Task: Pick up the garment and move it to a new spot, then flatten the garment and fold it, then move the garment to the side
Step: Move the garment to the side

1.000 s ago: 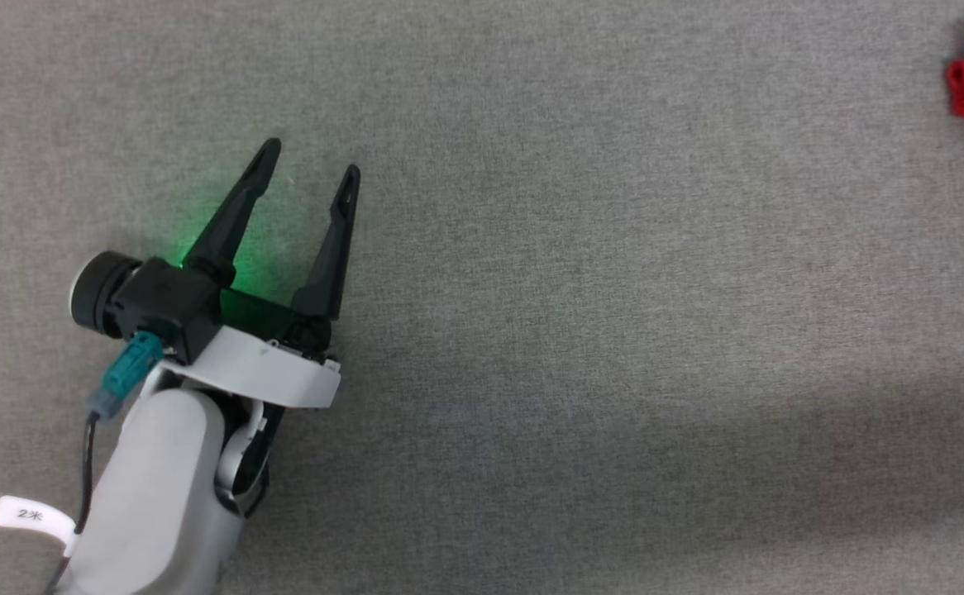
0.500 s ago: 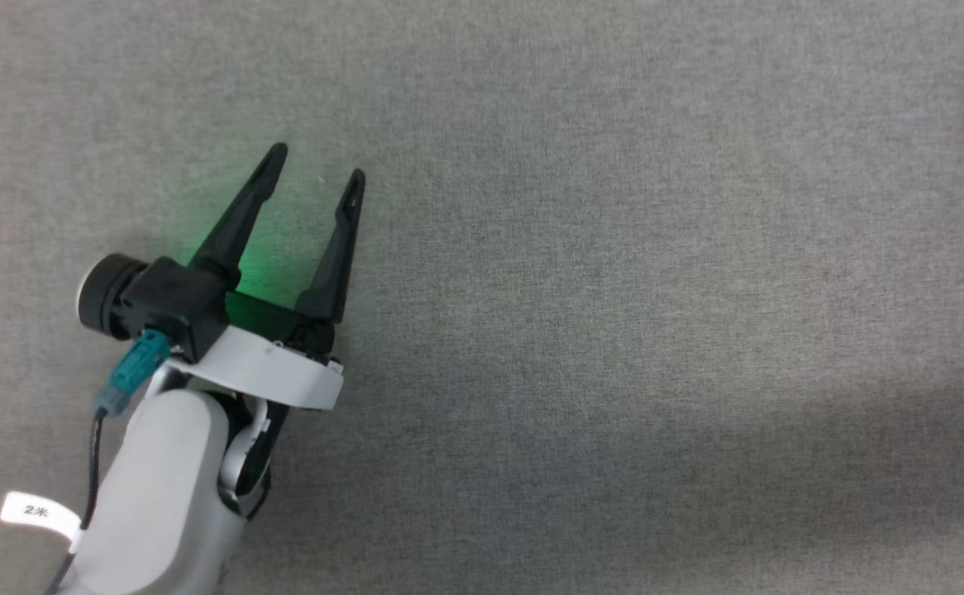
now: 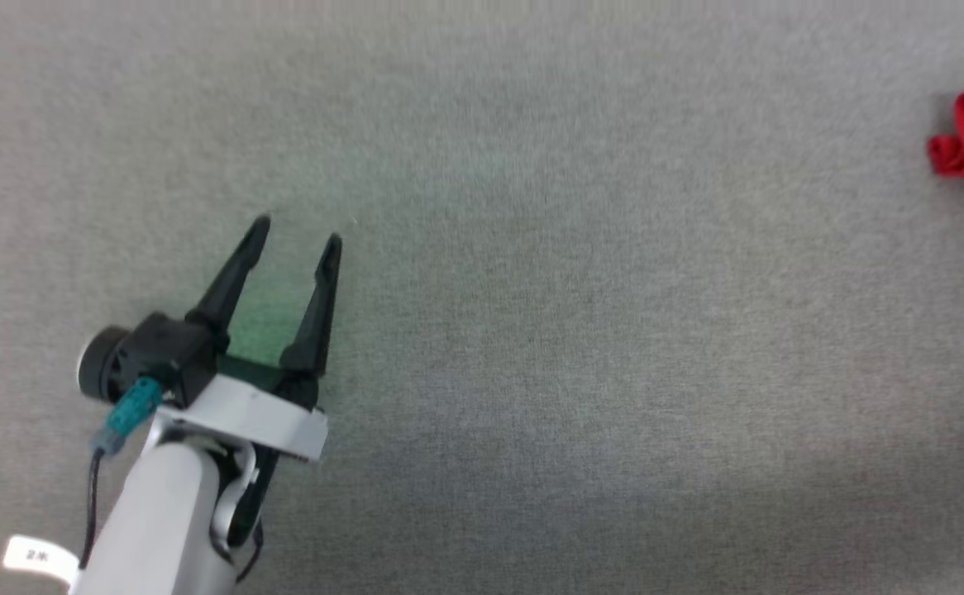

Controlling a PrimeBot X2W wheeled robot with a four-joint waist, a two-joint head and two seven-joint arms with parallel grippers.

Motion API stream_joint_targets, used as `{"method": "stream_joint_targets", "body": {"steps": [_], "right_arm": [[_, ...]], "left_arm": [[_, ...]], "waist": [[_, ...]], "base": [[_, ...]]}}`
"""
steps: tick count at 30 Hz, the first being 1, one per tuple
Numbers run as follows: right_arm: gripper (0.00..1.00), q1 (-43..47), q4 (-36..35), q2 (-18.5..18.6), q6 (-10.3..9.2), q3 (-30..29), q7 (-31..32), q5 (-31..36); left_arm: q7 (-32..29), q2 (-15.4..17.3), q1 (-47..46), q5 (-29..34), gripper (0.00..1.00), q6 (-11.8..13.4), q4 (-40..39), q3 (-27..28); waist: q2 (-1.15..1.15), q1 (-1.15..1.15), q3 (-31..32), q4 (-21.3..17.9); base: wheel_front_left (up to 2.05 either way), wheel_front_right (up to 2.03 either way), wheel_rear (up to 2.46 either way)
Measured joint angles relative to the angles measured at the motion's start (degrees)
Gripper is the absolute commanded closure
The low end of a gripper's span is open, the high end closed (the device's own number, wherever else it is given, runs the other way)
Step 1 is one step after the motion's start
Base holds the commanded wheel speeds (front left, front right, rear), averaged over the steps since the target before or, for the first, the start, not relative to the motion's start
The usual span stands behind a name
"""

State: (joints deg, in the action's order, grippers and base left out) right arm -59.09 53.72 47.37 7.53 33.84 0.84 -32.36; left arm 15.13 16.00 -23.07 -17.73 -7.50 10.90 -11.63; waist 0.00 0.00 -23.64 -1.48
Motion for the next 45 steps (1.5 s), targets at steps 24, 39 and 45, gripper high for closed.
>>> {"method": "stream_joint_targets", "body": {"steps": [24,39,45], "right_arm": [[0.0,22.7,-7.3,-11.3,0.0,-4.8,-15.7,-1.1],[0.0,45.1,-26.0,-20.8,-0.01,-23.5,-15.8,9.8],[0.0,52.2,-31.3,-25.9,-0.01,-28.5,-15.8,13.1]], "left_arm": [[0.0,0.1,16.5,-1.1,0.0,0.0,-0.4,8.6],[0.0,-0.5,22.6,-1.0,0.0,0.0,-2.5,13.1],[0.0,-0.6,24.4,-1.0,0.0,0.0,-2.8,14.1]], "waist": [[0.0,0.0,20.0,2.5],[0.0,0.0,24.8,5.4],[0.0,0.0,25.6,6.1]], "base": [[0.0,0.0,0.0],[0.0,0.0,0.0],[0.0,0.0,0.0]]}}
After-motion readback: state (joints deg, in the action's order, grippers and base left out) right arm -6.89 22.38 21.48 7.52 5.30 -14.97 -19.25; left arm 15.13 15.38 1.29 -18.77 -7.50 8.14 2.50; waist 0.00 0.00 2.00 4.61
